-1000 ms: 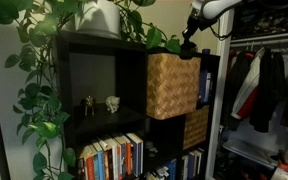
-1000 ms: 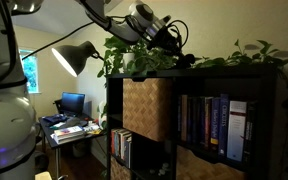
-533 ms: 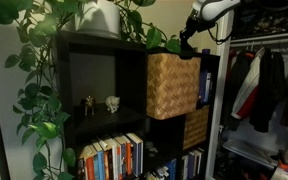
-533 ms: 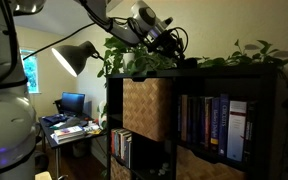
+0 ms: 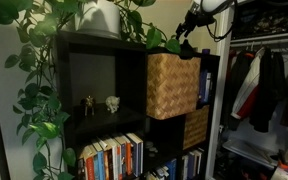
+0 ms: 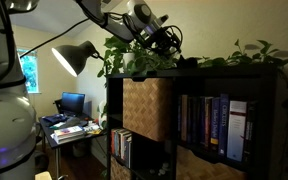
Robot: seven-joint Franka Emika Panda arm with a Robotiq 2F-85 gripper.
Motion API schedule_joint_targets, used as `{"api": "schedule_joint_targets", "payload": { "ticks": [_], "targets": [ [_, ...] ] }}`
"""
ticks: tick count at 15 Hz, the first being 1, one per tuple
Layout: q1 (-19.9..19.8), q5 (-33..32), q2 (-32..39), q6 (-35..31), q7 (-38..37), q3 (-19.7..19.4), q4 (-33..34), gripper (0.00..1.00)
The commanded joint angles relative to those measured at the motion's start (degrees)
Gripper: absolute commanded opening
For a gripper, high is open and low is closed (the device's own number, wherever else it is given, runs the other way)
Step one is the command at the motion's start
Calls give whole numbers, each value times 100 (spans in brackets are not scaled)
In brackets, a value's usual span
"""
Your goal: Push out the compartment, take out two black objects then push the compartment black inside.
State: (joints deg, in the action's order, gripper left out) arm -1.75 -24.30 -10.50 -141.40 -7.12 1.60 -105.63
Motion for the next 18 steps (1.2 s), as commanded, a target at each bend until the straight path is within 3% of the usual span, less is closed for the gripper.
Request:
{"api": "schedule_joint_targets", "payload": {
  "ticks": [1, 4, 9, 14, 18],
  "targets": [
    [193, 562, -385, 562, 616, 77, -169, 100],
    [388, 1111, -497, 1416, 1101, 143, -103, 100],
    [548, 1373, -627, 2472, 1274, 247, -96, 100],
    [577, 1642, -566, 3052, 1104, 241, -158, 100],
    [546, 1976, -474, 3019, 974, 184, -393, 100]
  ]
}}
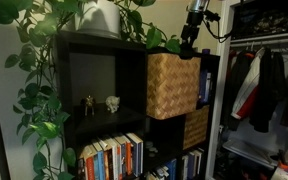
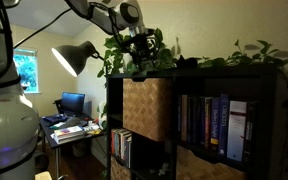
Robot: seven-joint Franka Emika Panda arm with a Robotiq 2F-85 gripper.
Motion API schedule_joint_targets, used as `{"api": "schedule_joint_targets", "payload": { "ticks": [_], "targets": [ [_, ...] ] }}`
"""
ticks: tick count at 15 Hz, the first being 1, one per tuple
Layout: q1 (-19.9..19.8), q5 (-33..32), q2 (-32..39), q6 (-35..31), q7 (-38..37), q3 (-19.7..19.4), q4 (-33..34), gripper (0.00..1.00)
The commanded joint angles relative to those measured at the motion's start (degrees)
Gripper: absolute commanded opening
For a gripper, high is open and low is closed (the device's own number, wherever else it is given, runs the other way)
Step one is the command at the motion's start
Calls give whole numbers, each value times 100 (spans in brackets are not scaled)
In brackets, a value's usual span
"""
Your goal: Push out the compartment, take out two black objects then push the compartment black inside.
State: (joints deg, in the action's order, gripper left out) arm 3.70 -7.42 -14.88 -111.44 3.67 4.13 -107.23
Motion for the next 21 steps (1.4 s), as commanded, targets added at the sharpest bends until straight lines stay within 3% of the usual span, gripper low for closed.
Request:
{"api": "schedule_joint_targets", "payload": {
  "ticks": [1, 5, 11, 21],
  "targets": [
    [-2, 368, 0, -1, -133, -78, -298, 100],
    [-20, 598, 87, -313, -197, -93, -590, 100],
    [-58, 382, 237, -1237, -620, -15, -931, 100],
    [-23, 124, 992, -1653, -926, 38, -782, 100]
  ]
}}
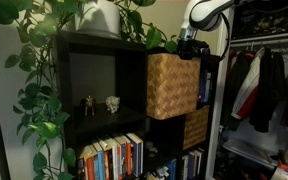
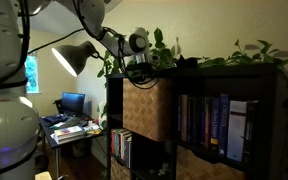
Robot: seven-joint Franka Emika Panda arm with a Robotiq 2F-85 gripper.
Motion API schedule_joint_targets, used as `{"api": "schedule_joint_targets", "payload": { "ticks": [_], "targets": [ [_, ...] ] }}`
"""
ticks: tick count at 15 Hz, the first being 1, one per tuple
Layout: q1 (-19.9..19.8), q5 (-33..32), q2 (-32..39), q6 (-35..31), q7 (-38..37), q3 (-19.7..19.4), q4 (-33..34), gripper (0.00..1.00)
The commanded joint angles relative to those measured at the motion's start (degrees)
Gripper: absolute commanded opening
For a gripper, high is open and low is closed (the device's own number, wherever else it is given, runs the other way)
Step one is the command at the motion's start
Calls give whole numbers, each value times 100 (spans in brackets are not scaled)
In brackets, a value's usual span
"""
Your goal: Push out the compartment, take out two black objects then push the compartment black inside.
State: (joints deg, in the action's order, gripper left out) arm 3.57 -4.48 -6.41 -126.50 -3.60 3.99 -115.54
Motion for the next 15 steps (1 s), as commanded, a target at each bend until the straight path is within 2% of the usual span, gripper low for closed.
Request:
{"api": "schedule_joint_targets", "payload": {
  "ticks": [1, 4, 5, 6, 10, 15],
  "targets": [
    [-1, -180, 190, -153, -197, 55, 57, 100],
    [24, -197, 238, -130, -157, 72, 53, 100],
    [33, -193, 230, -138, -144, 77, 47, 75],
    [37, -215, 210, -170, -143, 84, 29, 74],
    [59, -153, 131, -71, -13, 115, 72, 47],
    [102, 75, 0, 425, 402, 123, 278, 15]
  ]
}}
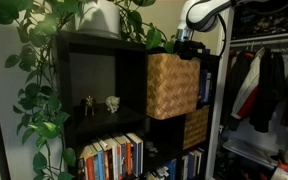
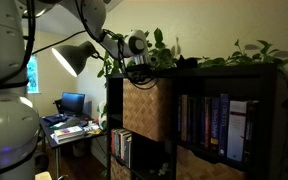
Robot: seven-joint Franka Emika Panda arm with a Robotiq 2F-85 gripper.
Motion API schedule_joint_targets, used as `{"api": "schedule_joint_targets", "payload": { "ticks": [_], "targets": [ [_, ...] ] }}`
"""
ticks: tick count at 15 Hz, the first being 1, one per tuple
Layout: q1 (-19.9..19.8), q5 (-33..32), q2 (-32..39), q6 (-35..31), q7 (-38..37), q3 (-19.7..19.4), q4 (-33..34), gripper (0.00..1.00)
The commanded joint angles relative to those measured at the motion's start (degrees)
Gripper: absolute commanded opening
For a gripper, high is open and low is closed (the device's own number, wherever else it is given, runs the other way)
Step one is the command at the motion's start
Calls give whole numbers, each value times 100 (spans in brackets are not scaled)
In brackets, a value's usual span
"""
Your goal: Push out the compartment, take out two black objects then push the compartment black inside.
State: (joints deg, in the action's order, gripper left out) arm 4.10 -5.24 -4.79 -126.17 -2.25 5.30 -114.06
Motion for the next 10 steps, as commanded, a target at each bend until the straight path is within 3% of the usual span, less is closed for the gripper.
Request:
{"api": "schedule_joint_targets", "payload": {
  "ticks": [1, 5, 10],
  "targets": [
    [55, 149, -191, 492, 329, -10, 177, 9],
    [55, 127, -341, 1000, 637, -34, 442, 2],
    [42, 223, -457, 1685, 1040, -76, 871, 7]
  ]
}}
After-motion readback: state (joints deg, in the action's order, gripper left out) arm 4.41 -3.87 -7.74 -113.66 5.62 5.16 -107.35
